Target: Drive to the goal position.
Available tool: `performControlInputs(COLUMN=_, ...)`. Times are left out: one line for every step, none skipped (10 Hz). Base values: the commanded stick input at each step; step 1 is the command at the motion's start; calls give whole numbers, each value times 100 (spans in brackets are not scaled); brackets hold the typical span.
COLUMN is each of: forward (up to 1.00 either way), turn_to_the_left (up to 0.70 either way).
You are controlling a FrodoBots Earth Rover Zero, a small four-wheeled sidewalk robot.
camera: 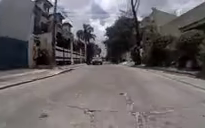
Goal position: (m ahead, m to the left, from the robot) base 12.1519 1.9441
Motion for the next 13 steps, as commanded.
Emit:
performControlInputs(forward=90, turn_to_the_left=-36)
performControlInputs(forward=90, turn_to_the_left=-36)
performControlInputs(forward=90, turn_to_the_left=-36)
performControlInputs(forward=91, turn_to_the_left=-36)
performControlInputs(forward=96, turn_to_the_left=-36)
performControlInputs(forward=97, turn_to_the_left=-28)
performControlInputs(forward=98, turn_to_the_left=-2)
performControlInputs(forward=98, turn_to_the_left=0)
performControlInputs(forward=98, turn_to_the_left=0)
performControlInputs(forward=98, turn_to_the_left=0)
performControlInputs(forward=99, turn_to_the_left=0)
performControlInputs(forward=100, turn_to_the_left=0)
performControlInputs(forward=100, turn_to_the_left=0)
